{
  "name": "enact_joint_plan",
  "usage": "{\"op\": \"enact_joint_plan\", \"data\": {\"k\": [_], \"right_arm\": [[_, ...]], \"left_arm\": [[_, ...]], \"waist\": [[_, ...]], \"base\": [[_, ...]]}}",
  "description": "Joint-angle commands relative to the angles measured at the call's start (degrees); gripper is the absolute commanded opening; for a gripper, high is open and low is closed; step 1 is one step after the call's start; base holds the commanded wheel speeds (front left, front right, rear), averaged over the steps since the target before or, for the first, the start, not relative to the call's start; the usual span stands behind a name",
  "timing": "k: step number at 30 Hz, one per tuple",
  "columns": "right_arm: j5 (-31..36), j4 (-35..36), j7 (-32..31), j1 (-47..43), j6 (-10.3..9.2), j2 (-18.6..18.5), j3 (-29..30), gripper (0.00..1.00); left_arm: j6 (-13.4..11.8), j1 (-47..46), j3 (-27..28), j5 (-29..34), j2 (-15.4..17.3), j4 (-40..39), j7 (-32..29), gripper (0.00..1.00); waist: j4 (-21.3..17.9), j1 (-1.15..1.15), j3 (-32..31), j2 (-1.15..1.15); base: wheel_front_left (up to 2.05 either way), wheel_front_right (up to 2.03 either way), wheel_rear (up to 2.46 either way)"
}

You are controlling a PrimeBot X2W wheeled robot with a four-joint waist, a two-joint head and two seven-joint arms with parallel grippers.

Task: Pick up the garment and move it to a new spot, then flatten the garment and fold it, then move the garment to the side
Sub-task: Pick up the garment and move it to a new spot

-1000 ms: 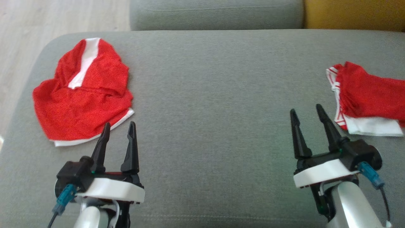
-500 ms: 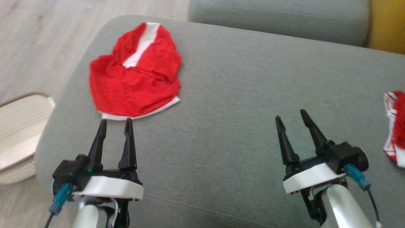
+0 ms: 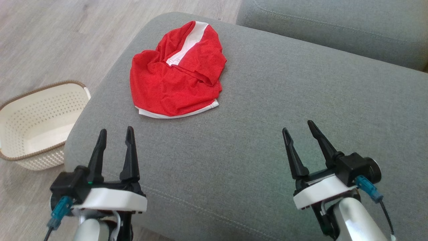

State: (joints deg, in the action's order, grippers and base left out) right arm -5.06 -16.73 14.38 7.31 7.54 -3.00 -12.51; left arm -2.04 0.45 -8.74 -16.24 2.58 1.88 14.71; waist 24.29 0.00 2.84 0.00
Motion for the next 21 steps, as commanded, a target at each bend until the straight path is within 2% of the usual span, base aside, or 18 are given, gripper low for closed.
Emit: {"op": "enact_joint_plan", "data": {"k": [1, 11, 17, 21], "right_arm": [[-0.6, 1.5, 0.6, 0.7, -0.05, 0.1, -1.4, 1.00], [-0.5, 1.6, 0.6, 1.3, -0.05, 0.1, -1.8, 1.00], [0.9, 2.4, 0.6, 2.4, -0.05, 0.1, 0.3, 1.00], [2.1, 4.7, -0.1, 3.8, -0.05, -1.3, 2.9, 1.00]], "left_arm": [[-0.3, -1.7, 2.2, -0.3, 0.3, -2.3, 0.3, 1.00], [0.3, -2.9, 5.5, 0.3, 0.3, -1.9, 0.3, 1.00], [2.1, -6.9, 7.1, 1.7, 0.3, 1.8, 0.3, 1.00], [3.9, -11.6, 7.6, 2.2, 0.3, 7.0, 0.3, 1.00]], "waist": [[-0.1, 0.00, 0.0, 0.00], [-2.0, 0.00, 1.2, 0.00], [-3.4, 0.00, 4.9, 0.00], [-4.2, 0.00, 8.3, 0.00]], "base": [[0.00, 0.00, 0.00], [0.00, 0.00, 0.00], [0.00, 0.00, 0.00], [0.00, 0.00, 0.00]]}}
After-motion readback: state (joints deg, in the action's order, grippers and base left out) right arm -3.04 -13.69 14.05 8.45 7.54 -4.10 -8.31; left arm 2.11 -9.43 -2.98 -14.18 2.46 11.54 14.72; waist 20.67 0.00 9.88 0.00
